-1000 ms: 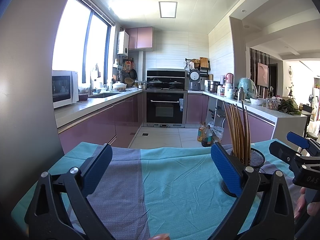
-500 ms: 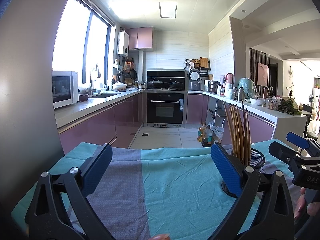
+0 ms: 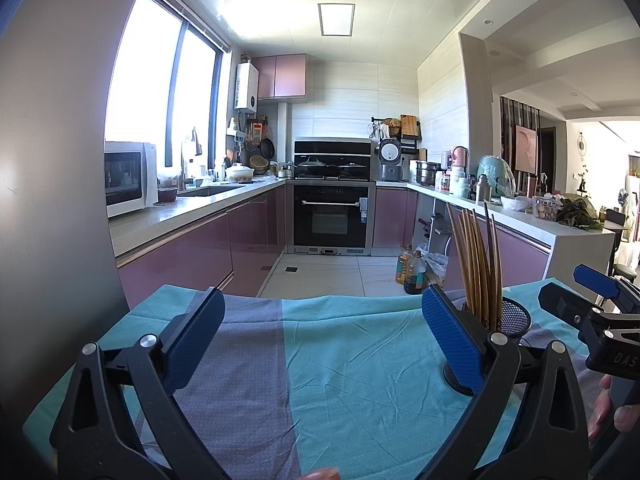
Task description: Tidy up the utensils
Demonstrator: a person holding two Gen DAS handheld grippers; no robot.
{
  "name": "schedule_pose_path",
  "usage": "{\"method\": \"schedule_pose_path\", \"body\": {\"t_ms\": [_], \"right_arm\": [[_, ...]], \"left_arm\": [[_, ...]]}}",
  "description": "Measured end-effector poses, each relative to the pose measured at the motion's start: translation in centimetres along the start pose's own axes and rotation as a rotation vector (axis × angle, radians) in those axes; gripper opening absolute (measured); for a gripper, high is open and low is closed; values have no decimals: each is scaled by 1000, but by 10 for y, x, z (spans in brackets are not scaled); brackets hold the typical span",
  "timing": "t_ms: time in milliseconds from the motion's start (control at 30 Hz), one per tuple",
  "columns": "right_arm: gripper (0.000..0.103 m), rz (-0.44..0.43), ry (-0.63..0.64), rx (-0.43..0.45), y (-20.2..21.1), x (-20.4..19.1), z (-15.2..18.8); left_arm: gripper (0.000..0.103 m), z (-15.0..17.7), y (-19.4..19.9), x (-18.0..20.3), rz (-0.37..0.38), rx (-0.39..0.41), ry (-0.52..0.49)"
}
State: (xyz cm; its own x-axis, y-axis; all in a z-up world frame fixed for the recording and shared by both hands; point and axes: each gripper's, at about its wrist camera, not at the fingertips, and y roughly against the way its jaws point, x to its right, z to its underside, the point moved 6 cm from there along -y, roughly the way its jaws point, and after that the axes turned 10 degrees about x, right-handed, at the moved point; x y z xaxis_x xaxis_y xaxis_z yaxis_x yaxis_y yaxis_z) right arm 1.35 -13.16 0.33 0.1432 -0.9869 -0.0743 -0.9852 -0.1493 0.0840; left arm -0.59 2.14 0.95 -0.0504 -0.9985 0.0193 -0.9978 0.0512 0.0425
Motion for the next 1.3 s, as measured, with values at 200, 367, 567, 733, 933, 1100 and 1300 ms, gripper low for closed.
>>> {"method": "schedule_pose_path", "body": {"t_ms": [200,367,567,733,933,1100,1300], "right_arm": [[97,1,-2,-1,-2,-1,-1],[97,2,-3,-1,-2,-1,-1],[97,4,-6,-1,-3,-1,0],[97,3,-7,-1,-3,-1,0],[97,3,-7,-2,-3,-2,1],[97,5,-8,-1,-3,-1,2],[97,5,-9,-1,-3,-1,2]], "left_arm": [[97,0,0,0,0,-1,-1],[97,-1,0,0,1,-2,0],[97,-1,0,0,0,-1,-2],[97,-1,0,1,-1,-1,-1],[97,-1,0,0,0,-3,-2],[97,-1,-1,0,1,-2,-1],[97,-1,-1,1,1,-2,-2]]}}
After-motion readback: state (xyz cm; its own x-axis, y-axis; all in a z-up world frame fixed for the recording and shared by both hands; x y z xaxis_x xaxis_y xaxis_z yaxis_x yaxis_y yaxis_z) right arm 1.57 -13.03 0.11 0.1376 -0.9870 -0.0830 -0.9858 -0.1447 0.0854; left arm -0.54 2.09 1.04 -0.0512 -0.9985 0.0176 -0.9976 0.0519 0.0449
